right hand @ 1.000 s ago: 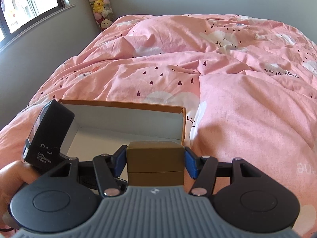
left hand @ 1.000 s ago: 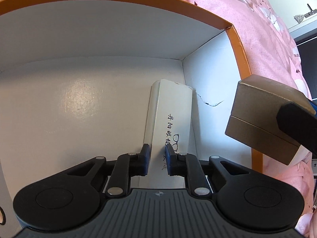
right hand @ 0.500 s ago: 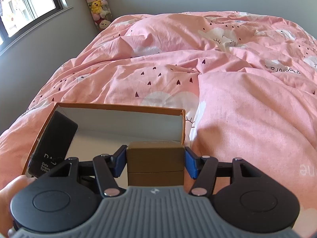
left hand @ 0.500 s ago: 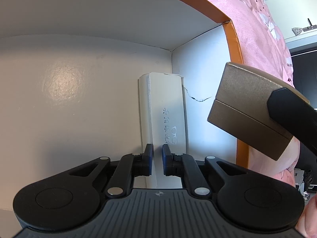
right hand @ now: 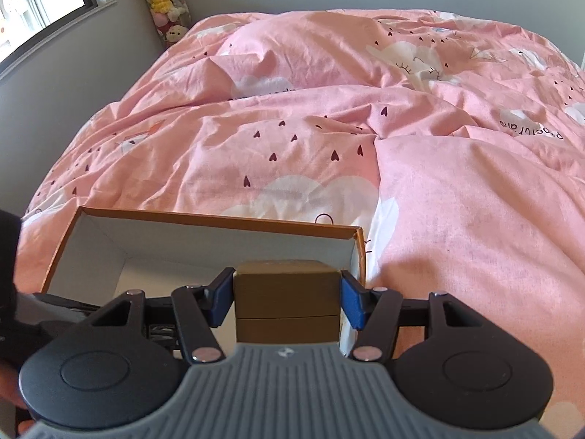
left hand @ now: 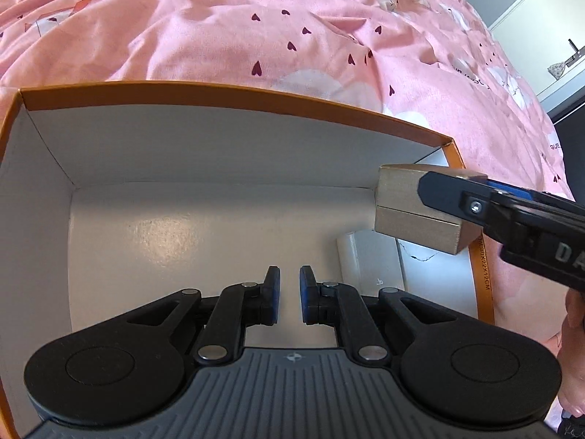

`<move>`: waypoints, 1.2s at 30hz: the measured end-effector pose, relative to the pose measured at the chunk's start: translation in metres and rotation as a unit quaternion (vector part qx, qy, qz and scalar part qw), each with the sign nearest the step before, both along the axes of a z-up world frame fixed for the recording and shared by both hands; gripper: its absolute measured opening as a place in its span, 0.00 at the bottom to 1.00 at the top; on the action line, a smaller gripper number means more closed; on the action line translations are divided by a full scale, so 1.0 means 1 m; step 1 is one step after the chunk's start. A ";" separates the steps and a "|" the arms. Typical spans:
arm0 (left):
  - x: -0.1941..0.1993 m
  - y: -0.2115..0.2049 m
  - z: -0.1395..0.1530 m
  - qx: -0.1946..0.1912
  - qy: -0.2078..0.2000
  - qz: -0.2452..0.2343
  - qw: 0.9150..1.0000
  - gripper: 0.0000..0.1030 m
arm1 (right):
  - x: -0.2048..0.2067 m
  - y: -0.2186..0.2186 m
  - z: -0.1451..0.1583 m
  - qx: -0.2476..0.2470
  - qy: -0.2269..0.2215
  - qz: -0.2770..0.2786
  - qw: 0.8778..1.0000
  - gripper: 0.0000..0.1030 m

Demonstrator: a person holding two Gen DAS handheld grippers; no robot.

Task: Organize objects
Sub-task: 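Lower the gold box into the orange box corner and open the right gripper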

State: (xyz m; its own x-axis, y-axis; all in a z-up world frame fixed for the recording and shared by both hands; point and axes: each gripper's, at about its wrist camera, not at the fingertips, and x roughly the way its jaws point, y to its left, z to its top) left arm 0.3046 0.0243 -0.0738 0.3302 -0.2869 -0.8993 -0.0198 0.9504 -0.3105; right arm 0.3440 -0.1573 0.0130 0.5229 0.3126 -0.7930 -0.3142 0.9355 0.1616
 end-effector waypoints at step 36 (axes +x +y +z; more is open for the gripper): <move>-0.035 0.006 0.026 0.087 -0.079 -0.002 0.993 0.22 | -0.003 0.047 -0.024 -0.108 -0.026 -0.015 0.994 0.60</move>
